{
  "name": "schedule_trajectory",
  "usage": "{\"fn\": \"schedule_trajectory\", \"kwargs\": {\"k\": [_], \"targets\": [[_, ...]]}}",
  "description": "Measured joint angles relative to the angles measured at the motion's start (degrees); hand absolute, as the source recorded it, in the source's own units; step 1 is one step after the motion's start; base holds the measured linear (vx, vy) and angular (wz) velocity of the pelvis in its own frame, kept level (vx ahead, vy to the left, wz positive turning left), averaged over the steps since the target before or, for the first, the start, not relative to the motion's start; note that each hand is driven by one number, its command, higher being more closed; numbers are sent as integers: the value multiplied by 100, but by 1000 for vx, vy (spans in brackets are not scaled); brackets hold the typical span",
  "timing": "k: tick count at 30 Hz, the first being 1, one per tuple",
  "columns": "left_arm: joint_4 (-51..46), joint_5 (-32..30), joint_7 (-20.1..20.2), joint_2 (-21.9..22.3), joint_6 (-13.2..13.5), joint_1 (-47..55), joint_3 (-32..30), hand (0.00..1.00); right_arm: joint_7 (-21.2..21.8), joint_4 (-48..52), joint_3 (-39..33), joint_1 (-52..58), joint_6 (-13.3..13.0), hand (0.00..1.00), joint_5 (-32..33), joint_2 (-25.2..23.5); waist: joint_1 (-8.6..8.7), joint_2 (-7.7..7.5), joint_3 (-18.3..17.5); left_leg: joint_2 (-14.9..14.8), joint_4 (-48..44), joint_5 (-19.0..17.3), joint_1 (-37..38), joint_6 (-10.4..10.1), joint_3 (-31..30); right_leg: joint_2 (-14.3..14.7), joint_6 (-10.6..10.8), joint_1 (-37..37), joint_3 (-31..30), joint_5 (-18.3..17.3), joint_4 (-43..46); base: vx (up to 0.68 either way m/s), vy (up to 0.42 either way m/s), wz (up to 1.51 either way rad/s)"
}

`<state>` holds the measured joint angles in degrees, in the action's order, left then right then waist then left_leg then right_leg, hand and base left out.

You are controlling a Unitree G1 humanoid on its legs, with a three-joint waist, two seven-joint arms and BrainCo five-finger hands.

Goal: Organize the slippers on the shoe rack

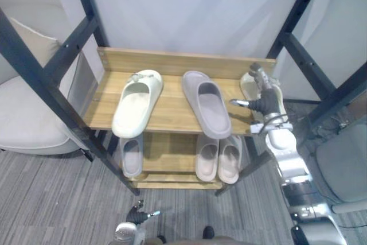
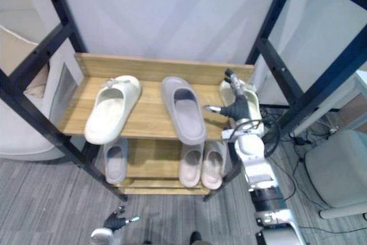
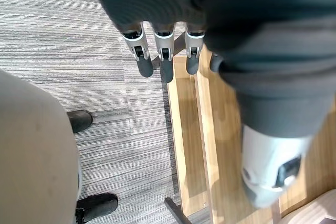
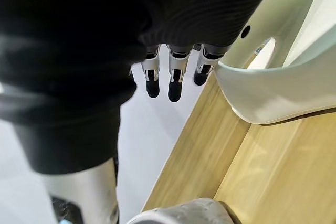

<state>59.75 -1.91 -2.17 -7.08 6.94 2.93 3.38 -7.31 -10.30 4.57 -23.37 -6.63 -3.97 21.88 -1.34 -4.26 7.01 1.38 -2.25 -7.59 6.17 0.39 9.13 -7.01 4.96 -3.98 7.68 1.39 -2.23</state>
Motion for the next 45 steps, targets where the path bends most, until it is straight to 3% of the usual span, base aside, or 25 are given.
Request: {"fn": "schedule_trajectory", "kwargs": {"k": [7, 18, 19, 26, 36, 45], "targets": [[-126, 174, -6, -8, 3, 0, 49, 0, 0, -734, 266, -700, 100, 0, -62, 62, -182, 3, 40, 7, 21, 12, -38, 10, -50, -1, -2, 11, 62, 1, -19, -5, -6, 2], [-282, 212, -7, -30, 11, -8, 35, 0, 26, -1415, 551, -1455, 194, 0, -357, 29, -276, -46, 175, 10, 28, 20, -132, 17, -181, 1, -40, 1, 172, 28, -107, 10, -12, 6], [-293, 214, -8, -31, 12, -8, 35, 0, 26, -1539, 595, -1576, 182, 100, -512, 16, -285, -49, 188, 10, 32, 20, -132, 17, -180, 1, -41, 1, 172, 29, -107, 0, 0, 0], [-311, 373, -9, -100, 18, -23, 39, 0, 243, -1942, 933, -2099, 167, 100, -984, -20, -293, -136, 303, 3, 210, 153, -71, -7, -168, 14, -42, 21, 180, 29, -107, -41, -27, -1], [-318, 394, -17, -119, 13, -70, 48, 0, 225, -1940, 963, -2213, 75, 100, -939, -28, -354, -180, 373, -58, 401, 250, 30, -45, -158, 85, -46, 18, 190, 26, -110, -25, -29, 0], [-306, 421, -20, -122, 1, -69, 46, 0, 242, -641, 898, -1242, 35, 100, -546, 34, -327, -184, 371, -80, 400, 242, 113, -49, -160, 74, -45, -67, 182, 26, -109, 0, 0, 0]]}}
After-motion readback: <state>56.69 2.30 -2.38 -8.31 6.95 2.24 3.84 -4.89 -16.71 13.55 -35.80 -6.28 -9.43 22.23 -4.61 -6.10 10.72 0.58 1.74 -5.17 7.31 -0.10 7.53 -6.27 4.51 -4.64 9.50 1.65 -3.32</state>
